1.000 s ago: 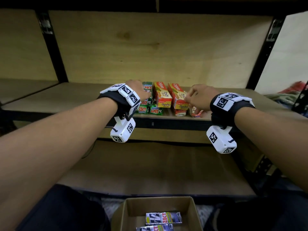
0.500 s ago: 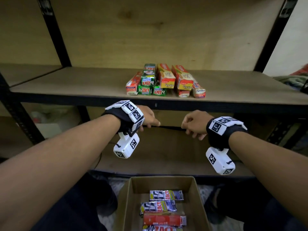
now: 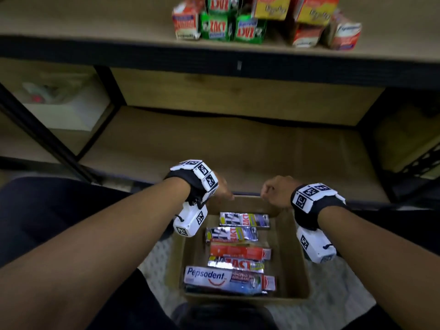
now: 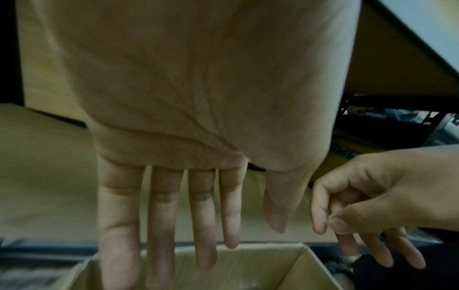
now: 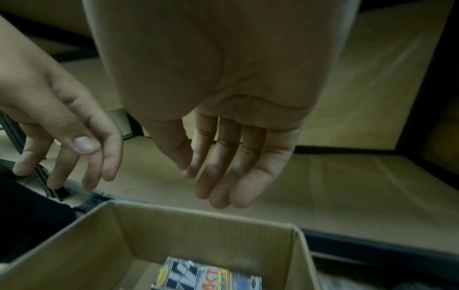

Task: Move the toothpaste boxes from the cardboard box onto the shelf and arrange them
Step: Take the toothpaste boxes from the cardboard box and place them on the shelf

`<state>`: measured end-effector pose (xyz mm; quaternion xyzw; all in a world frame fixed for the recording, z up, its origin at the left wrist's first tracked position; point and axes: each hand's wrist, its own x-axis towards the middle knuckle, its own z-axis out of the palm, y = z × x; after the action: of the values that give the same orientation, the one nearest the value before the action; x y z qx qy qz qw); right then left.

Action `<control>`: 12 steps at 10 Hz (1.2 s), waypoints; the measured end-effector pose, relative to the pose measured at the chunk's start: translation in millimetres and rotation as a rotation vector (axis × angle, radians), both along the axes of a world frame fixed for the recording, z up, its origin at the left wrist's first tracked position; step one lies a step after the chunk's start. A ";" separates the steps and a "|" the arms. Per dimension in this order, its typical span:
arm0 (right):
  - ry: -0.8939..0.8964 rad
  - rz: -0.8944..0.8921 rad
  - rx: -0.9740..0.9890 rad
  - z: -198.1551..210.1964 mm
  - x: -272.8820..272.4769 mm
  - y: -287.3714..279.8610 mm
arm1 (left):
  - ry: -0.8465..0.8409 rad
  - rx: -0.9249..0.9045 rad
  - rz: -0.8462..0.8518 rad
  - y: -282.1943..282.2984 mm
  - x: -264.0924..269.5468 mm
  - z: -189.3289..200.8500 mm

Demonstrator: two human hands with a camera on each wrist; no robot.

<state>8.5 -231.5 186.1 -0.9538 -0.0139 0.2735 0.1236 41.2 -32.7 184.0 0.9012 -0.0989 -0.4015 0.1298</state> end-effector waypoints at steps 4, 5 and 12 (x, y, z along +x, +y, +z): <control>0.227 -0.035 0.017 -129.2 -20.3 -1.4 | 0.380 0.061 0.058 18.1 -28.8 -141.0; 0.267 -0.059 0.039 -156.8 -29.0 2.0 | 0.460 0.129 -0.043 18.8 -41.2 -158.9; 0.374 0.001 -0.032 -226.5 -49.2 -3.6 | 0.645 0.097 -0.405 35.1 -42.9 -190.4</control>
<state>-40.7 -235.1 -40.4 -0.8882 0.0132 0.4461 0.1089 -1.8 2.5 -6.4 0.6957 -0.2100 -0.6863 0.0295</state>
